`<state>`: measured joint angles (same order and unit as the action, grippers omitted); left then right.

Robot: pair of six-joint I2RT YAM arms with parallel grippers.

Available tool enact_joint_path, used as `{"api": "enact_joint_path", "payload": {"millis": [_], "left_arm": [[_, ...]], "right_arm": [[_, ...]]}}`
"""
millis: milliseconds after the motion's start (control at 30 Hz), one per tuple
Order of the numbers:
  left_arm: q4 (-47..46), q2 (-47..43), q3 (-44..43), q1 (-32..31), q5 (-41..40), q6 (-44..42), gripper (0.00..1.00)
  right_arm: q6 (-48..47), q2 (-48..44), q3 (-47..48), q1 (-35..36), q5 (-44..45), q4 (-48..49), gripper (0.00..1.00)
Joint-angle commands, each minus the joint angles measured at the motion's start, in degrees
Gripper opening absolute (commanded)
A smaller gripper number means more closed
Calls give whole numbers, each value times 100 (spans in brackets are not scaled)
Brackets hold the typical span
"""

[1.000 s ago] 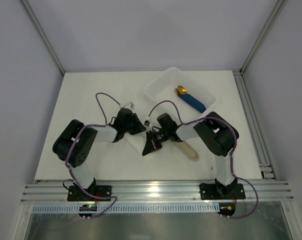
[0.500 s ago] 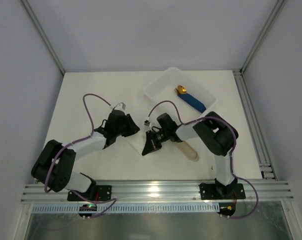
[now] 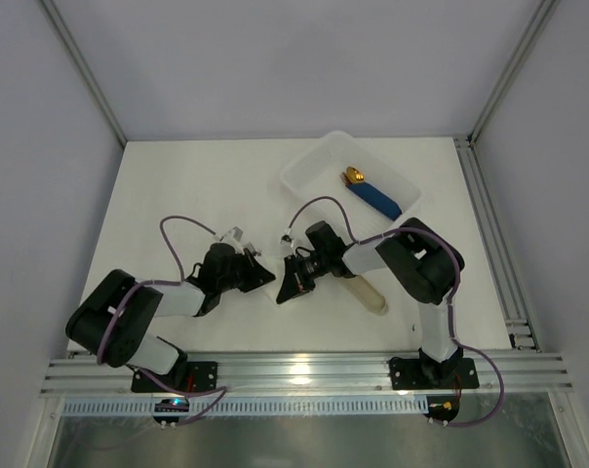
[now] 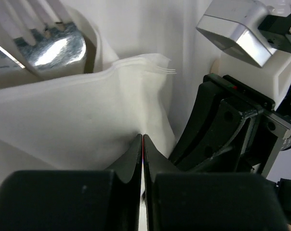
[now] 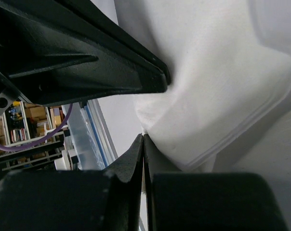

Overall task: Place the utensils on the paper napkin and roll it up
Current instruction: Roll the napkin at the center of the board.

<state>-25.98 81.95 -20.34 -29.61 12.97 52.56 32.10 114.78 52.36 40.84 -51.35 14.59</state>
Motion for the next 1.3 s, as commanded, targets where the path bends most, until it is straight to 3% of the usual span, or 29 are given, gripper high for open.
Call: {"api": "enact_joint_path", "payload": {"millis": [0,300,433,800,1033,1267], "left_arm": [[-1864,390,135,-19,399,273,0],[-3598,1832,127,-19,479,660,0],[-3450,2070,135,-19,163,625,0],[-832,2175,-225,-19,-700,334,0],[-786,2553,-278,-19,-630,370,0],[-848,2624,-216,-10,-603,370,0]], "right_arm": [[-107,115,-103,38,415,-18,4],[-186,79,-77,29,433,-123,4],[-230,71,-15,29,424,-228,4],[-572,-263,467,29,486,-948,4],[-1047,-448,1153,29,512,-1915,4],[-1091,-378,1339,38,336,-1995,4]]}}
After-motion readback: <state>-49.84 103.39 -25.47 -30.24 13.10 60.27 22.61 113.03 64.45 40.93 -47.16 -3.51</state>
